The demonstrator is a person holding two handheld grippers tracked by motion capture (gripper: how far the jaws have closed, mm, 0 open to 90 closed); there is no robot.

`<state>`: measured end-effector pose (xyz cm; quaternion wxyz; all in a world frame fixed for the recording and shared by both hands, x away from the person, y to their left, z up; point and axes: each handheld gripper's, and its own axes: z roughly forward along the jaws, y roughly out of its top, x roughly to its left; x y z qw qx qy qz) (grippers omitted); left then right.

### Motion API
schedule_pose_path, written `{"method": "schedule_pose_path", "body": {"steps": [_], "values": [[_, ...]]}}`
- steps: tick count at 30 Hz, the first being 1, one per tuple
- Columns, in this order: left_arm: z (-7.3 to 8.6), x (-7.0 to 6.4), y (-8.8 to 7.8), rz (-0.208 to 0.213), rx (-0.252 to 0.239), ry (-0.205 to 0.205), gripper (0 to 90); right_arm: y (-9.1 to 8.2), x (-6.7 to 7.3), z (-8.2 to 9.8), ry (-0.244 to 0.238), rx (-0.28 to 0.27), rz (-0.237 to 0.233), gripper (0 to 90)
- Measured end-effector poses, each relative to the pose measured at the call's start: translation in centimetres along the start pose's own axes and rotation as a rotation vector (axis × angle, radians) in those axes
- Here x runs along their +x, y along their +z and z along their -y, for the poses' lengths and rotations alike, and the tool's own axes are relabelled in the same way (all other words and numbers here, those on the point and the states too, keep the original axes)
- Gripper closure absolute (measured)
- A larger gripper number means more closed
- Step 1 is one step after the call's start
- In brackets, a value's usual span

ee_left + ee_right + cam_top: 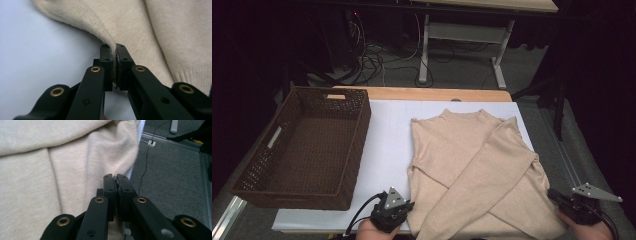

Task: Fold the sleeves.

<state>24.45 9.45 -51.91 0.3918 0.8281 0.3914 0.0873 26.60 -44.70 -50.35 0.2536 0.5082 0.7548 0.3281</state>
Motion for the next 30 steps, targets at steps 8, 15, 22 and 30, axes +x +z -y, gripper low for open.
{"method": "schedule_pose_path", "body": {"steps": [8,15,22,30], "values": [[0.6,1.4,-2.1,-0.031,-0.022,-0.011,82.7,-3.0,1.6,1.3,0.004,-0.044,-0.020,87.8],[1.2,2.2,-2.1,0.014,-0.042,-0.027,81.2,-3.4,2.1,1.5,0.020,-0.080,-0.056,78.4],[0.0,2.8,-1.6,0.016,-0.100,-0.021,54.7,-0.6,0.9,-2.0,0.040,-0.129,-0.056,70.7],[-1.2,4.3,-0.3,-0.076,-0.157,-0.034,28.6,3.0,-0.4,-6.5,0.030,-0.138,-0.051,69.4]]}}
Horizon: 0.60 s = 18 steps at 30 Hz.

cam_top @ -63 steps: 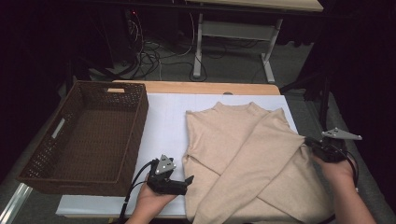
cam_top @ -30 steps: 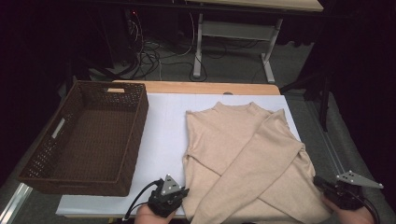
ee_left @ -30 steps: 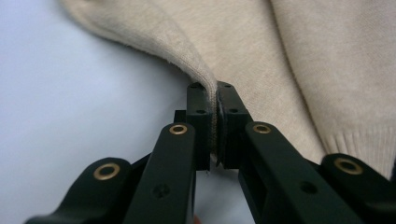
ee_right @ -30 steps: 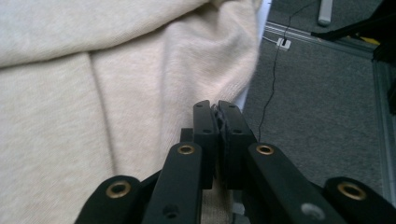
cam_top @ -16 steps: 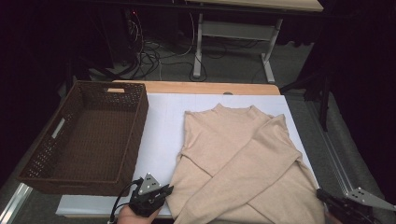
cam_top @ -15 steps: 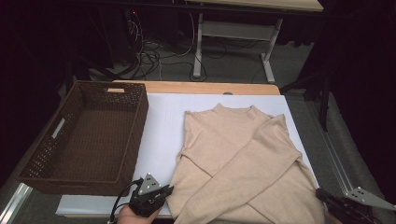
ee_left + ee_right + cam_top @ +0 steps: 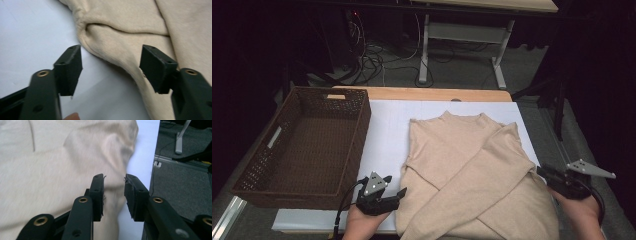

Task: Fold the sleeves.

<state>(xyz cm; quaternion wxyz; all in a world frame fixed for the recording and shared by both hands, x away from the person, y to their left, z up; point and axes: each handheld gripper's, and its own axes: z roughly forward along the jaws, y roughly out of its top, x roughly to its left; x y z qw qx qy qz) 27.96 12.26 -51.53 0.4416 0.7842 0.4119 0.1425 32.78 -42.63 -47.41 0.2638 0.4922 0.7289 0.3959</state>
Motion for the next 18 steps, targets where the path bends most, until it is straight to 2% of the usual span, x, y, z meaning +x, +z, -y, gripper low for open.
{"method": "schedule_pose_path", "body": {"steps": [2,3,4,5,6,11,12,18], "values": [[0.0,0.1,0.3,-0.012,0.001,0.001,23.0,1.0,-0.3,-0.9,-0.003,0.002,0.001,69.4],[0.0,0.1,0.4,-0.014,0.003,0.001,18.7,2.1,-0.5,-1.8,-0.010,0.007,0.007,69.4],[0.1,0.1,0.5,-0.013,0.006,-0.002,18.7,2.1,-0.5,-1.8,-0.010,0.007,0.007,69.4],[0.1,0.2,0.6,-0.013,0.009,-0.002,13.6,3.3,-0.7,-2.6,-0.015,0.012,0.008,69.1],[0.1,0.2,0.6,-0.012,0.009,-0.004,13.6,3.3,-0.7,-2.6,-0.015,0.012,0.008,69.1],[0.3,0.0,0.4,0.003,-0.002,-0.002,11.9,6.5,-1.3,-4.1,-0.009,0.045,0.019,69.7],[0.3,0.0,0.5,0.007,-0.002,0.001,11.9,6.5,-1.3,-4.1,-0.009,0.045,0.019,69.7],[0.4,0.0,0.4,0.006,-0.001,0.004,12.1,9.4,-1.4,-4.1,-0.001,0.113,0.024,70.7]]}}
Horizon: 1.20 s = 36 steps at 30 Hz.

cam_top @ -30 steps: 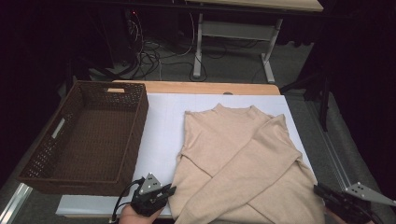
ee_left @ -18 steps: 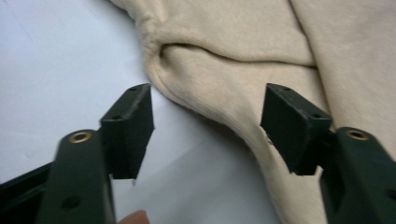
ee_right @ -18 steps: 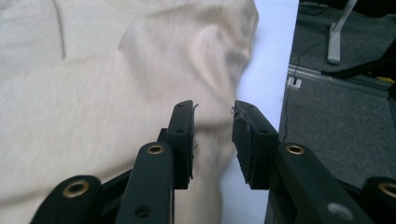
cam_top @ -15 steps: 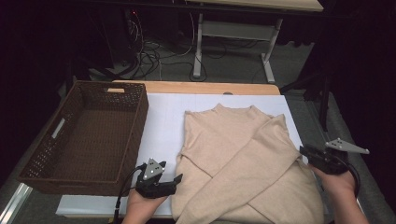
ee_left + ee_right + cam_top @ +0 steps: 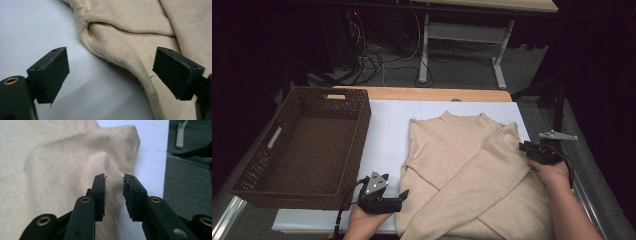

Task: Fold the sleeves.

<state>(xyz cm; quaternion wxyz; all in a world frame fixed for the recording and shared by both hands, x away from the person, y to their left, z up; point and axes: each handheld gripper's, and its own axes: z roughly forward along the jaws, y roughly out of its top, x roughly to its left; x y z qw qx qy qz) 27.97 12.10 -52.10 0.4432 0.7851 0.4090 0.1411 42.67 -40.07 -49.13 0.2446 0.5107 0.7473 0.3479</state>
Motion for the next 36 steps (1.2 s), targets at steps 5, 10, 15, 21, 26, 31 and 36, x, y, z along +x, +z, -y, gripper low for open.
{"method": "schedule_pose_path", "body": {"steps": [5,10,15,21,26,31,36], "values": [[0.0,0.1,0.0,0.004,0.003,-0.005,12.4,1.2,-0.1,0.8,-0.009,0.037,-0.005,82.4],[0.0,0.1,0.0,0.007,0.002,-0.013,12.6,0.1,-1.2,-0.2,-0.017,0.008,0.043,85.9],[0.0,0.1,0.0,0.008,0.004,-0.016,12.5,0.6,-2.0,0.0,-0.016,0.052,0.052,85.3],[0.0,0.1,0.1,0.008,0.014,-0.015,12.6,0.7,-2.4,-1.7,0.014,-0.047,0.024,73.4],[-0.1,0.1,0.2,0.007,0.027,-0.009,12.6,3.2,-2.7,-3.7,0.020,-0.026,0.037,74.9],[-0.1,0.0,0.3,0.003,0.041,-0.007,12.6,5.6,-3.1,-4.7,0.050,-0.001,0.010,72.6],[-0.2,0.0,0.5,0.002,0.062,0.002,12.6,7.1,-2.9,-4.7,0.004,0.045,0.056,85.0]]}}
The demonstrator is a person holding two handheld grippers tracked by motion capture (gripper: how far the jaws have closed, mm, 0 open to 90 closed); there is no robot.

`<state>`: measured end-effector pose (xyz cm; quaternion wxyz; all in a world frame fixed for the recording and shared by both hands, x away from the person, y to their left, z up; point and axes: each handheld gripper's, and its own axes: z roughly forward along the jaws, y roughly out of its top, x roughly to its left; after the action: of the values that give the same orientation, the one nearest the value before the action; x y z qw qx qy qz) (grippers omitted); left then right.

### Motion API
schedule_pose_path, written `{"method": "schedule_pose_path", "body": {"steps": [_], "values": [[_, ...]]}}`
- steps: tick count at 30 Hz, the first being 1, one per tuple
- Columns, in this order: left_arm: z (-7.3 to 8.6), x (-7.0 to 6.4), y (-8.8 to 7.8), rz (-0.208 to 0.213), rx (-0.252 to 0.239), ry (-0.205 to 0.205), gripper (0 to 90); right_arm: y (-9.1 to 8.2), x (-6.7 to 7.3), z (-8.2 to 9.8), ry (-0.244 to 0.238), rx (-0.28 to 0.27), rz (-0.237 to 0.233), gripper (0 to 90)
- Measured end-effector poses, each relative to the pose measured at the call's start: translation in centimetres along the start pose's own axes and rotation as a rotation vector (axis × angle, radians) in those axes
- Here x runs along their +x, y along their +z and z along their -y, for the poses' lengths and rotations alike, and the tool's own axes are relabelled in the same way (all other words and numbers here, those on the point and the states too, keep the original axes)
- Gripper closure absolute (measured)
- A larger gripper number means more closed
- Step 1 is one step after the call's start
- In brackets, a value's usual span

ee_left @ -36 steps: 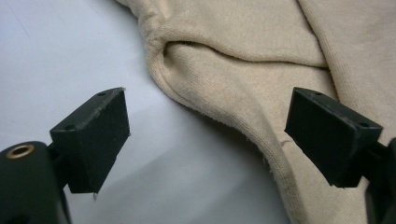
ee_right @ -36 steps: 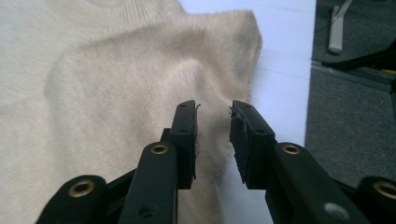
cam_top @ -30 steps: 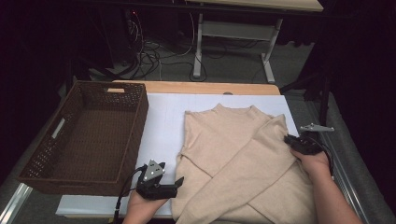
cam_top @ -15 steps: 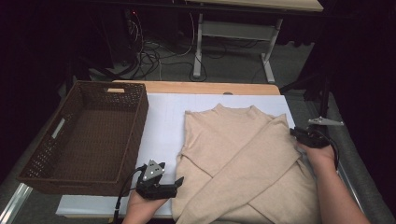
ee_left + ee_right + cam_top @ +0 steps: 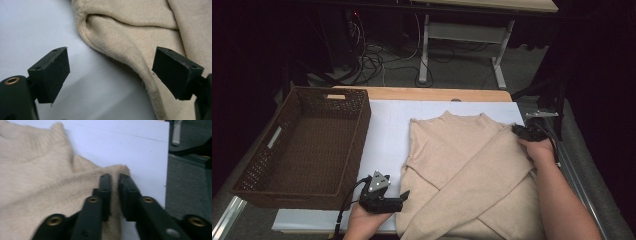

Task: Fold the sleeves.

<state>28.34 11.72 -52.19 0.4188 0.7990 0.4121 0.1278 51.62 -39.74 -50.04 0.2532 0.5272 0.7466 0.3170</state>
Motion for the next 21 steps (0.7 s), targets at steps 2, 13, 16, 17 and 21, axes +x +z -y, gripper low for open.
{"method": "schedule_pose_path", "body": {"steps": [2,13,16,17,21], "values": [[0.0,-0.1,0.0,-0.002,0.001,0.001,12.6,0.0,-0.3,-0.2,-0.012,-0.012,0.029,85.5],[0.0,-0.2,0.0,-0.006,0.004,0.016,12.6,-1.8,-0.9,0.1,0.017,-0.069,0.001,63.4],[0.0,-0.2,0.0,-0.004,0.004,0.016,12.6,-3.6,-0.6,1.0,0.011,-0.084,-0.010,60.7],[0.0,-0.2,0.0,-0.003,0.005,0.013,12.6,-4.2,-0.4,1.4,0.011,-0.086,-0.014,60.4],[-0.1,-0.1,0.2,0.002,0.018,0.010,13.3,-6.3,0.5,3.7,0.016,-0.083,-0.035,59.7]]}}
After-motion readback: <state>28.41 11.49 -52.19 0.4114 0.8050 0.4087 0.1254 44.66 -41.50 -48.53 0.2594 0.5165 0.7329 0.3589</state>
